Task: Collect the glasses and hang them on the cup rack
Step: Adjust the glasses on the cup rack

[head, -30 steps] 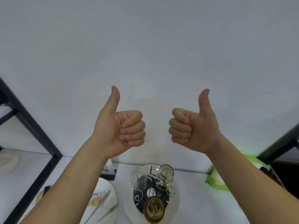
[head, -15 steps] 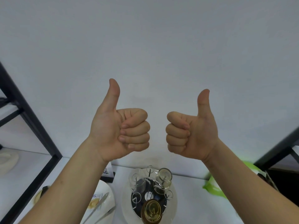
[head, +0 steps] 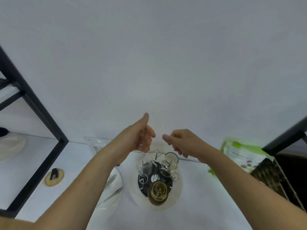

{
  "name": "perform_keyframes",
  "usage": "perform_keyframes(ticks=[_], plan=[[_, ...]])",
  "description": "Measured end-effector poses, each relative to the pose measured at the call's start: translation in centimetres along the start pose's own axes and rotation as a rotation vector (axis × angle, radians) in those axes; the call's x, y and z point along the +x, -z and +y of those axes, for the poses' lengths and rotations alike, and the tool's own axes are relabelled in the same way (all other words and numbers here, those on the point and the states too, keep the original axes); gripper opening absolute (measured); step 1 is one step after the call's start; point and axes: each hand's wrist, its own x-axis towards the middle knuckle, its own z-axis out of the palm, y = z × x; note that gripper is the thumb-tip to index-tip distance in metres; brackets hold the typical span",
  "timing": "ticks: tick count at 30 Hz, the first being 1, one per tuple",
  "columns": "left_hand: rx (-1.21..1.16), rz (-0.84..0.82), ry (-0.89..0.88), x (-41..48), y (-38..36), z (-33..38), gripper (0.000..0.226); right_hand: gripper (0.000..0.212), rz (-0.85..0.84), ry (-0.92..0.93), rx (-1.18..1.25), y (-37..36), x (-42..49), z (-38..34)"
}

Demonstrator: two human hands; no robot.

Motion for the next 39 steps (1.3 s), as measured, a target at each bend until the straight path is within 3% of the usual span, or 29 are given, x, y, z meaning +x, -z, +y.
perform_keyframes(ticks=[2, 4, 7, 12, 17, 23, 27, 31, 34, 39], plan=[[0.207, 0.127, 0.121, 0.9, -0.7, -4.6, 0.052, 0.033, 0.007, -0.099, -0.169, -2.6, 0.7, 3.8], [0.375, 0.125, 0.231, 1.2, -1.6, -9.3, 0.035, 0.024, -0.027, -0.166, -0.323, -4.9, 1.0, 7.3], [0.542, 0.052, 0.352, 1.1, -3.0, -15.1, 0.031, 0.031, -0.053, -0.239, -0.499, -7.9, 1.0, 11.5], [0.684, -0.005, 0.308, 1.3, -4.6, -19.1, 0.029, 0.038, -0.021, -0.285, -0.429, -10.2, 0.8, 14.3], [0.722, -0.03, 0.215, 1.4, -4.4, -20.2, 0.048, 0.048, 0.041, -0.251, -0.434, -11.3, 0.7, 14.7], [0.884, 0.019, 0.251, 1.0, -3.0, -22.3, 0.098, 0.039, 0.024, -0.245, -0.453, -11.7, 0.6, 14.7], [0.866, 0.142, 0.221, 1.7, -2.2, -22.7, 0.1, 0.03, -0.029, -0.233, -0.503, -12.0, 0.3, 14.5], [0.831, 0.225, 0.187, 2.5, -1.5, -22.5, 0.091, 0.023, 0.202, -0.189, -0.546, -11.1, 0.5, 14.6], [0.816, 0.267, 0.17, 3.1, -1.0, -22.4, 0.081, 0.046, 0.249, -0.194, -0.576, -10.1, 0.9, 15.8], [0.801, 0.278, 0.142, 3.8, -0.7, -22.8, 0.083, 0.077, 0.118, -0.3, -0.489, -9.6, 2.0, 17.1]])
